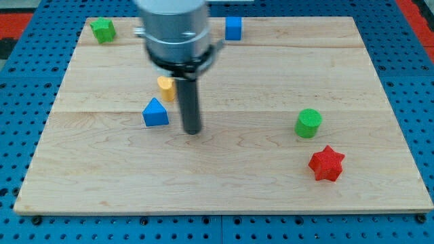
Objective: Move the green circle to the left of the blue triangle
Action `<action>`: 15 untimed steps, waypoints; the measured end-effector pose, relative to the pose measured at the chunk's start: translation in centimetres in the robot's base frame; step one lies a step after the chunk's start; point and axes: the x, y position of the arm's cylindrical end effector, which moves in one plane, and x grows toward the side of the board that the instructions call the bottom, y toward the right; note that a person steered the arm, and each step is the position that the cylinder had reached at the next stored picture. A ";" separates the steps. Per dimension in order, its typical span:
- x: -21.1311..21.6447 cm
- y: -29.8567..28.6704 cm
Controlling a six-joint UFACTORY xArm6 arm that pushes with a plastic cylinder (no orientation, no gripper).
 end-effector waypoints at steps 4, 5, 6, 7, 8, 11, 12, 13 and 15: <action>-0.1 20.8; 1.2 14.9; 0.8 11.7; -0.9 14.9; -2.8 14.5; -0.6 1.8; -0.1 2.3; 2.1 3.4; 2.9 -6.6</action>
